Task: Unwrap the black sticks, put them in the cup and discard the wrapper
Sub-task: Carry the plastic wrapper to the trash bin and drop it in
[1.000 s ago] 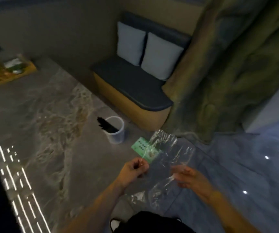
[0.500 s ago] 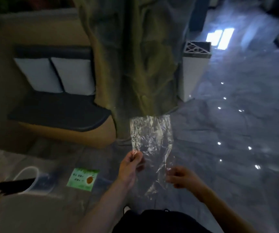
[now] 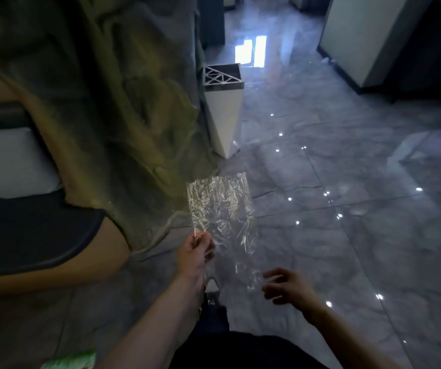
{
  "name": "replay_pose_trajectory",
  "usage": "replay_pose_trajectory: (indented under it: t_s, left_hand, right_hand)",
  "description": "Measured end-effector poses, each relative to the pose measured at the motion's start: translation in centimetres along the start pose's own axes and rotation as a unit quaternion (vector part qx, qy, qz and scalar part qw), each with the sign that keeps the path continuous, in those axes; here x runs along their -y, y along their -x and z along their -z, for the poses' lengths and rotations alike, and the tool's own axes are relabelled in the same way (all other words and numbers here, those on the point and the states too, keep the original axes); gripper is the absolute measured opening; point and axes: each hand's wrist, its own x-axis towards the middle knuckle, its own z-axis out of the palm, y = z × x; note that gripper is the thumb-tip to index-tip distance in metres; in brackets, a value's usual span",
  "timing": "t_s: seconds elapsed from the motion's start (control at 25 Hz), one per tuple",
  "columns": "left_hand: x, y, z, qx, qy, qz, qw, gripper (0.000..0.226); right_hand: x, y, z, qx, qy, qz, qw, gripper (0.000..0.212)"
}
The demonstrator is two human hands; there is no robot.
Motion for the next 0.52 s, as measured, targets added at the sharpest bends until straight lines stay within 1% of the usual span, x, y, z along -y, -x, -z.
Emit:
replay_pose_trajectory:
  t_s: [0.16, 0.32, 0.4, 0.52]
  left_hand:
    - [-2.1, -4.0, -0.6, 0.010, 0.011, 0.003, 1.000, 0.012]
    - [-4.9, -10.3, 0.3, -0.026, 0.022, 0.006, 0.999, 0.015]
    - [-6.0, -12.6, 0.4, -0.013, 0.011, -0.009, 1.000, 0.016]
    - [-7.9, -15.9, 0.1, 0.030, -0.018, -0.019, 0.999, 0.014]
  right_hand:
    - [2.4, -3.0, -0.1, -0.024, -0.011, -0.005, 1.000, 0.019]
    - [5.8, -6.6, -0.3, -0.021, -0.058, -0.004, 0.998, 0.023]
    - [7.3, -7.8, -0.2, -0.005, -0.067, -0.010, 0.998, 0.022]
    - [9.8, -10.1, -0.6, 0.014, -0.018, -0.026, 0.999, 0.026]
